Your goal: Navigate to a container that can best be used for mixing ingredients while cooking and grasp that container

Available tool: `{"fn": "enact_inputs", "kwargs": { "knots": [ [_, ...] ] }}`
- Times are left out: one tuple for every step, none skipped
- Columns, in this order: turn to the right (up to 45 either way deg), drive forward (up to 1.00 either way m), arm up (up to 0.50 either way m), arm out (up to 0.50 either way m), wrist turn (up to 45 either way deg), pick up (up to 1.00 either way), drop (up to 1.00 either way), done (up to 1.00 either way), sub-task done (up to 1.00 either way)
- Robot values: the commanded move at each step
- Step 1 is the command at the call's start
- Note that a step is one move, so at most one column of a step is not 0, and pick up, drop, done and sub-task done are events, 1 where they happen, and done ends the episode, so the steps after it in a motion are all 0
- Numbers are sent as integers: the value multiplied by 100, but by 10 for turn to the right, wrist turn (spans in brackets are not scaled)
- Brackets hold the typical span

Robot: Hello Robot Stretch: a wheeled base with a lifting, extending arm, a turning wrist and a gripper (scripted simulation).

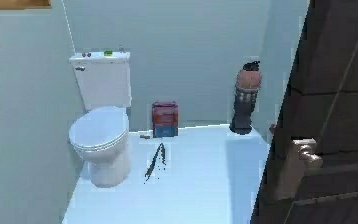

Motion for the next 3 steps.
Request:
{"fn": "enact_inputs", "kwargs": {
  "knots": [
    [0,80,0,0,0,0,0,0,0],
    [240,0,0,0,0,0,0,0,0],
    [0,30,0,0,0,0,0,0,0]
  ]
}}
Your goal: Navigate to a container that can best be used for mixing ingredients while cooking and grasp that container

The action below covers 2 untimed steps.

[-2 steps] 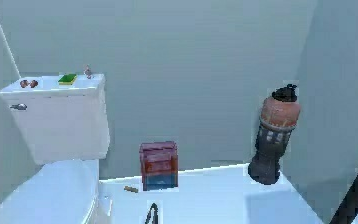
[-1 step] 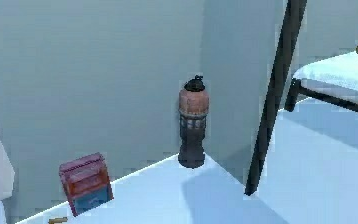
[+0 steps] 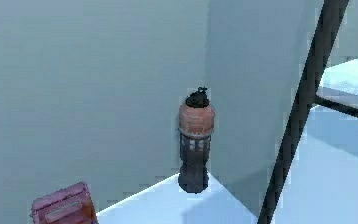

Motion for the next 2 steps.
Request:
{"fn": "enact_inputs", "kwargs": {
  "knots": [
    [450,0,0,0,0,0,0,0,0],
    [90,0,0,0,0,0,0,0,0]
  ]
}}
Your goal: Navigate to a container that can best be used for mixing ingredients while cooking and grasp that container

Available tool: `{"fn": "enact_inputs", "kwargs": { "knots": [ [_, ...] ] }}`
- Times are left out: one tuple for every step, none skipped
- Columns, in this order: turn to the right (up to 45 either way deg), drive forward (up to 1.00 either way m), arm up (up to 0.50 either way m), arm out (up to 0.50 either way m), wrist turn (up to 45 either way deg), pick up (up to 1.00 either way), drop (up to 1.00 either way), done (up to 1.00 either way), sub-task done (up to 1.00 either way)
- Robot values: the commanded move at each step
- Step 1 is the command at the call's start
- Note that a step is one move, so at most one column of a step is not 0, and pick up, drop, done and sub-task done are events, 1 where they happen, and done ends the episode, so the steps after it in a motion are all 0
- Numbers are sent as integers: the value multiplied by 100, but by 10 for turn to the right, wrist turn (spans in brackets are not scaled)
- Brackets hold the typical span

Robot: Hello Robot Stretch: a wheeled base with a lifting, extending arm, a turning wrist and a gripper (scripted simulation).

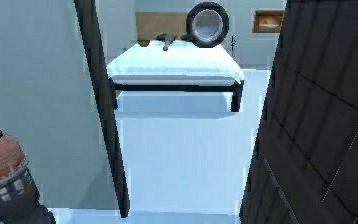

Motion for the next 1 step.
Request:
{"fn": "enact_inputs", "kwargs": {
  "knots": [
    [0,100,0,0,0,0,0,0,0]
  ]
}}
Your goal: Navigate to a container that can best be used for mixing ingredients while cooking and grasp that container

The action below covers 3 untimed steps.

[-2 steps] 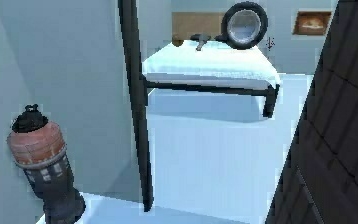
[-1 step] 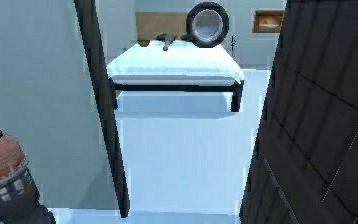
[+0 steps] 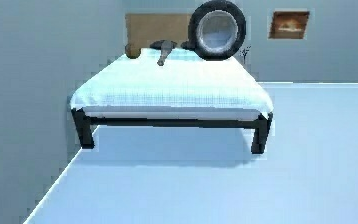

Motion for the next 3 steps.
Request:
{"fn": "enact_inputs", "kwargs": {
  "knots": [
    [60,0,0,0,0,0,0,0,0],
    [0,35,0,0,0,0,0,0,0],
    [300,0,0,0,0,0,0,0,0]
  ]
}}
